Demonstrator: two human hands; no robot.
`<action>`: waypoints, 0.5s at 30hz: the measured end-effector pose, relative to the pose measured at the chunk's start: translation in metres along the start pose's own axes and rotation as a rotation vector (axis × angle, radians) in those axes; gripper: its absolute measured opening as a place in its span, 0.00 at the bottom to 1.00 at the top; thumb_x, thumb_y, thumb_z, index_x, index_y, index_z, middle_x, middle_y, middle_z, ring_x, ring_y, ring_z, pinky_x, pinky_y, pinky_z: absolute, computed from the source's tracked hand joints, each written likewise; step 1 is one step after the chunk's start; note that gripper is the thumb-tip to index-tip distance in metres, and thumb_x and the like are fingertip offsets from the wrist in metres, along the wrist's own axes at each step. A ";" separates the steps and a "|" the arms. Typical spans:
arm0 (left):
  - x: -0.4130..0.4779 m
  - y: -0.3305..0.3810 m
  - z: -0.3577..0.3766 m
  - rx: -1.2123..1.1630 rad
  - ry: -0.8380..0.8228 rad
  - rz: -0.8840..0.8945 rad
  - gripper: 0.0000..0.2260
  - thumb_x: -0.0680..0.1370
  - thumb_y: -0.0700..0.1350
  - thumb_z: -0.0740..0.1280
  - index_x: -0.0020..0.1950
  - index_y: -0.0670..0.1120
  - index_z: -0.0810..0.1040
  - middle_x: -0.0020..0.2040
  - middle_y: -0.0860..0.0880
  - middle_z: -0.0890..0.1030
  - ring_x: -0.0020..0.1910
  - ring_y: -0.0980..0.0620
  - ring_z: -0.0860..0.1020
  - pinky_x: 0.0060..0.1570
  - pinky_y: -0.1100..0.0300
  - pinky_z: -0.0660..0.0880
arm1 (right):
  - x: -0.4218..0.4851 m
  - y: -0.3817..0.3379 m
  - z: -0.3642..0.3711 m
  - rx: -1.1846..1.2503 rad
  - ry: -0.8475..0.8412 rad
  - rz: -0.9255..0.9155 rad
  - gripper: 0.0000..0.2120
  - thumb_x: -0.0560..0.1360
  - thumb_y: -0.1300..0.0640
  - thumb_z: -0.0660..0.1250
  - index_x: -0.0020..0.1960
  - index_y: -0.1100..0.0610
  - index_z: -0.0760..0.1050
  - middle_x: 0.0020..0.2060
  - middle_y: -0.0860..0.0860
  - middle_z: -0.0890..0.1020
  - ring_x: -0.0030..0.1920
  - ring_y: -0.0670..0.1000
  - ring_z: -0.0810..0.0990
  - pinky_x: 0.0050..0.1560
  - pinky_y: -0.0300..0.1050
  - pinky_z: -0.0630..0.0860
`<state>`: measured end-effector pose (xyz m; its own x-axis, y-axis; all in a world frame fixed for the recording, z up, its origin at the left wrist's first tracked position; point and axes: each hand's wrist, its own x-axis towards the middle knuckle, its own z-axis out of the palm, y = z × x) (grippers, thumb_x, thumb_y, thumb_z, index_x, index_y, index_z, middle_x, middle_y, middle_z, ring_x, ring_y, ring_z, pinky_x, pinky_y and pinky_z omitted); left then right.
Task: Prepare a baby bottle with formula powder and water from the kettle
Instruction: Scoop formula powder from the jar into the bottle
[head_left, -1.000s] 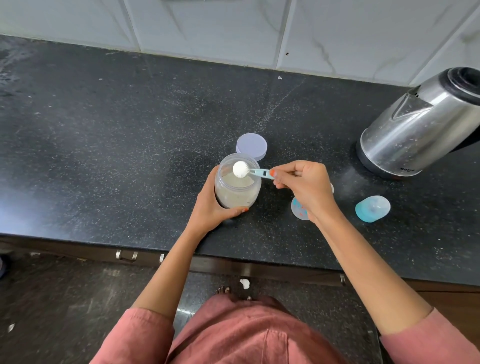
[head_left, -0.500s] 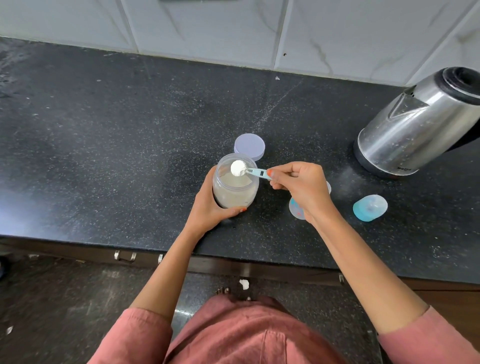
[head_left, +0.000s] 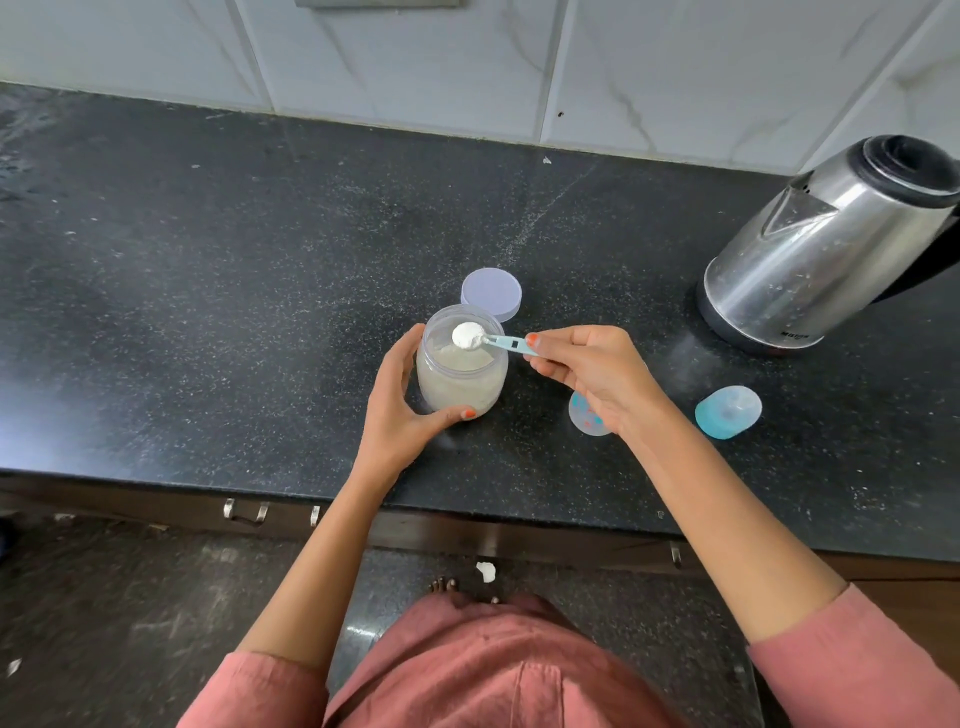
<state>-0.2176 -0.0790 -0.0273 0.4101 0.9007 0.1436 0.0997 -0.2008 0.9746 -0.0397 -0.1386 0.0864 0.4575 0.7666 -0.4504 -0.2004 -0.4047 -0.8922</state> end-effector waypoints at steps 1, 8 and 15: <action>-0.003 0.002 0.000 0.004 0.035 0.019 0.39 0.62 0.48 0.78 0.69 0.49 0.64 0.69 0.48 0.69 0.69 0.54 0.67 0.69 0.57 0.63 | 0.000 0.000 -0.001 0.012 -0.008 -0.003 0.01 0.71 0.65 0.69 0.42 0.62 0.79 0.37 0.53 0.81 0.37 0.46 0.80 0.37 0.32 0.79; -0.028 0.013 0.008 0.154 0.274 0.177 0.20 0.68 0.45 0.74 0.58 0.47 0.72 0.56 0.58 0.71 0.55 0.53 0.74 0.57 0.62 0.72 | 0.004 -0.001 -0.006 -0.065 -0.020 -0.036 0.06 0.71 0.64 0.70 0.48 0.64 0.80 0.38 0.52 0.82 0.37 0.46 0.80 0.38 0.32 0.79; -0.035 0.030 0.041 0.163 0.110 0.195 0.14 0.69 0.41 0.74 0.49 0.52 0.73 0.45 0.56 0.78 0.46 0.63 0.77 0.49 0.72 0.72 | 0.009 -0.014 -0.015 -0.048 -0.114 -0.017 0.09 0.71 0.64 0.69 0.50 0.67 0.78 0.38 0.53 0.82 0.35 0.45 0.81 0.35 0.31 0.78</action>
<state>-0.1920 -0.1325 -0.0102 0.3354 0.8736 0.3527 0.1764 -0.4259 0.8874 -0.0199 -0.1339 0.0950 0.3587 0.8243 -0.4381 -0.1506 -0.4120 -0.8986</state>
